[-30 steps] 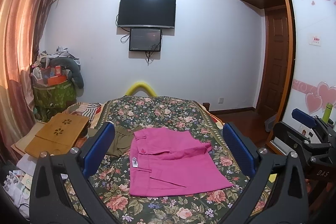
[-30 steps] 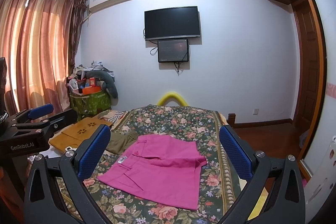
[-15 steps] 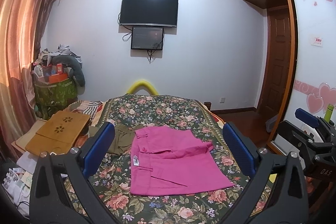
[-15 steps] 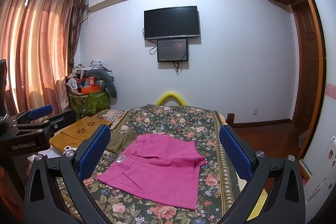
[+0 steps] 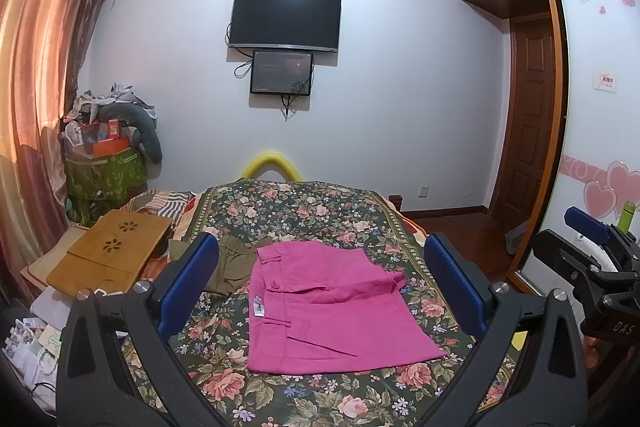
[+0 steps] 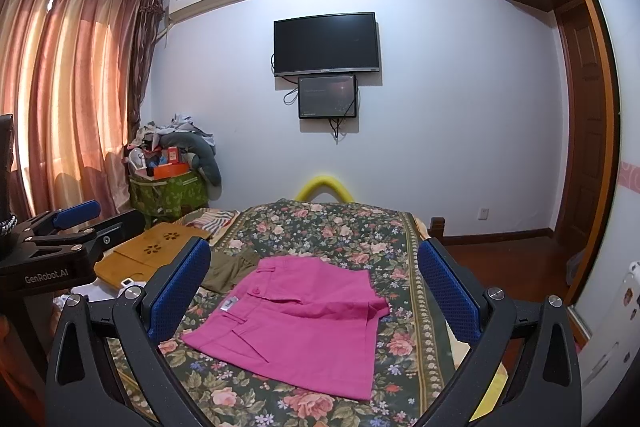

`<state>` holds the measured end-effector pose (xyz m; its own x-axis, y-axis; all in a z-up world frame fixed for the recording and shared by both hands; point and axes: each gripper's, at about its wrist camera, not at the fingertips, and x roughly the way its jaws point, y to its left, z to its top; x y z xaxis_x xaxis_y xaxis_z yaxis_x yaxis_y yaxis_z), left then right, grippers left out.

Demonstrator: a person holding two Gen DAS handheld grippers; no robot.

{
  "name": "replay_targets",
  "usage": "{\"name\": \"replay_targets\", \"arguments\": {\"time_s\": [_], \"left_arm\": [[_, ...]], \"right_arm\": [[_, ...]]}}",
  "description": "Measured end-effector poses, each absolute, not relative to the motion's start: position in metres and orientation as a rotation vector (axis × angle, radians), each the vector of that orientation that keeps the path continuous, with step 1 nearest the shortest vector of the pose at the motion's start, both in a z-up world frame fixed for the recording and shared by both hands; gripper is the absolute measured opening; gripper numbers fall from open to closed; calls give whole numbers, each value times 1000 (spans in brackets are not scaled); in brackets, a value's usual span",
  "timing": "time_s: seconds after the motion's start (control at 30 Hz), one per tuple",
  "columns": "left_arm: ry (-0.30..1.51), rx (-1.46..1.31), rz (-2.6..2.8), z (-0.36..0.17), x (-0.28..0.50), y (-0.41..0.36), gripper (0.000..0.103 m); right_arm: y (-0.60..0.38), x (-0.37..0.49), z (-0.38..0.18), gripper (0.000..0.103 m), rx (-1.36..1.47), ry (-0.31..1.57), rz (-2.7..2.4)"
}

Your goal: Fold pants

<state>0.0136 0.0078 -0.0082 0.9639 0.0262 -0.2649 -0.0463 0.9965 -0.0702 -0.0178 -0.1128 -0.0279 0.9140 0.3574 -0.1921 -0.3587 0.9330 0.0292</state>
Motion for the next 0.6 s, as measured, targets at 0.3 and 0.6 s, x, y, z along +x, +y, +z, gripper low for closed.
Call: {"name": "replay_targets", "arguments": {"time_s": [0.3,0.6], "left_arm": [[265,-65,44,-10,13,7,103],[273,-76,45,-12,17,10,103]], "right_arm": [[-113,-18,-29,103,-6,198,371],[-113,-15,-27,103,-3,207,374]]}}
